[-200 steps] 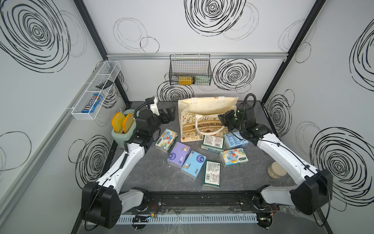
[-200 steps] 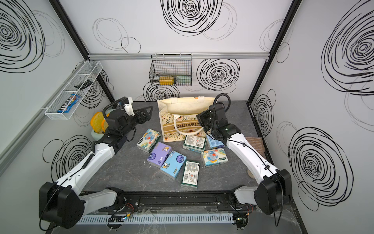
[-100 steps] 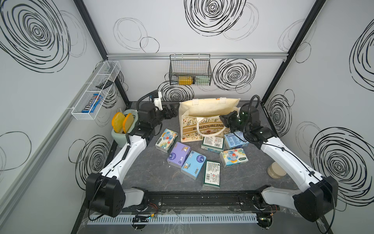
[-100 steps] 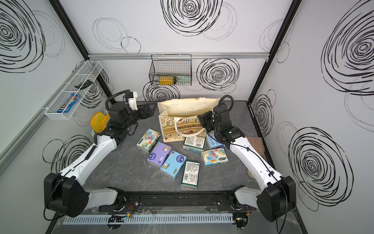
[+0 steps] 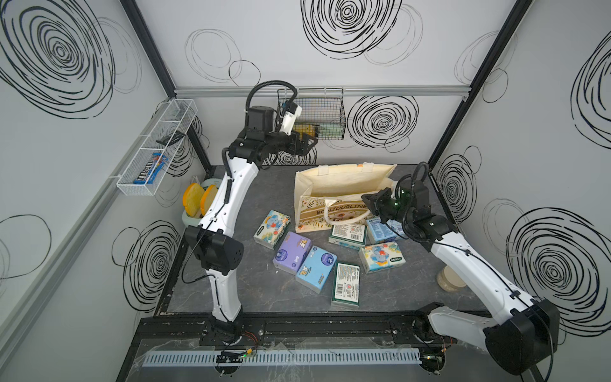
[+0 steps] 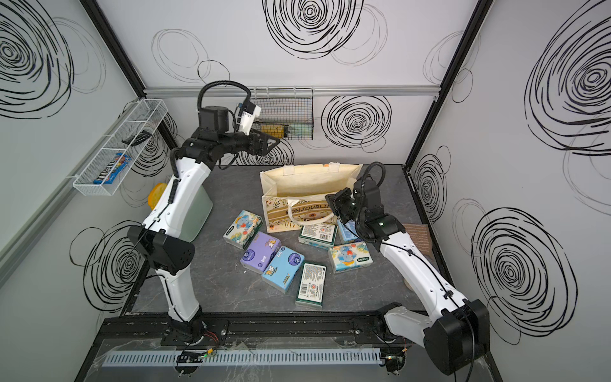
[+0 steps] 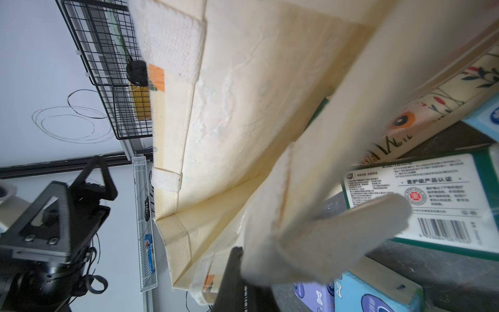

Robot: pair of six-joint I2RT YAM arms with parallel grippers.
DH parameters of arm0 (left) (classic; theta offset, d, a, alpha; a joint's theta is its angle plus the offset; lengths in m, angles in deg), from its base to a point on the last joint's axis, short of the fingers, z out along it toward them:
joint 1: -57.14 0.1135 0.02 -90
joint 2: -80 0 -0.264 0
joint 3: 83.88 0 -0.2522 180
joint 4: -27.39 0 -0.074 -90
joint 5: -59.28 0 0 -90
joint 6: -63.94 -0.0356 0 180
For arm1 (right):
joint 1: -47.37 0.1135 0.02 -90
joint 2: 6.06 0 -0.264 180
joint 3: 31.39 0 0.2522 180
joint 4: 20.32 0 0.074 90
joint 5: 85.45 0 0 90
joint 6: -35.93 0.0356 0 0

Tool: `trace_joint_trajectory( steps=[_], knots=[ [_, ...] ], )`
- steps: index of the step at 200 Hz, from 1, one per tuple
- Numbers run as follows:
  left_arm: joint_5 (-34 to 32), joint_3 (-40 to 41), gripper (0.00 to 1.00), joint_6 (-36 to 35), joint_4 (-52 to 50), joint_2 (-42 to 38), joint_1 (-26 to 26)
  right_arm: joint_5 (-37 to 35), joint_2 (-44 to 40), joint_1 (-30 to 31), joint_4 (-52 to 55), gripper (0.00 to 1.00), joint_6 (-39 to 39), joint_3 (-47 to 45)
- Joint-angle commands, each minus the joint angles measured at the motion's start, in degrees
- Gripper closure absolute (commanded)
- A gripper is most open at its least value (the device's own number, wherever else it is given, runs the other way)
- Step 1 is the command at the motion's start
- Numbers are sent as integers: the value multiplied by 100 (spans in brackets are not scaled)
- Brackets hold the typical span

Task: Put tissues into the canvas bag
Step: Adjust the canvas bag at the center of the board.

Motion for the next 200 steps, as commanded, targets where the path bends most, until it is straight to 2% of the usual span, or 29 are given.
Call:
trace_joint_trajectory(
  steps=[1, 28, 64, 81, 98, 106, 112, 148, 200],
  knots=[
    [-346, -27, 9, -770, -1119, 132, -241, 123, -155, -83, -13, 100, -63, -130],
    [-487, 151, 12, -933, -1264, 230, -449, 199, -148, -108, -42, 100, -75, -163],
    [-539, 239, 34, -1030, -1372, 262, -624, 231, -109, -117, -87, 100, -68, -185],
    [-534, 303, 51, -1047, -1374, 258, -647, 239, -104, -126, -106, 100, -68, -196],
    [-459, 298, 73, -1062, -1372, 258, -645, 234, -107, -122, -116, 100, -69, -212],
    [-421, 279, 85, -1069, -1355, 246, -645, 235, -98, -124, -113, 100, -72, -203],
    [-385, 262, 100, -1065, -1320, 226, -647, 239, -96, -128, -109, 100, -73, -205],
    [-664, 41, 100, -1058, -1005, 37, -699, 216, -19, -123, -132, 100, -205, -137],
    [-2082, 265, 100, -1156, 76, -543, -820, 434, 492, -91, -34, 100, -675, 421]
  ],
)
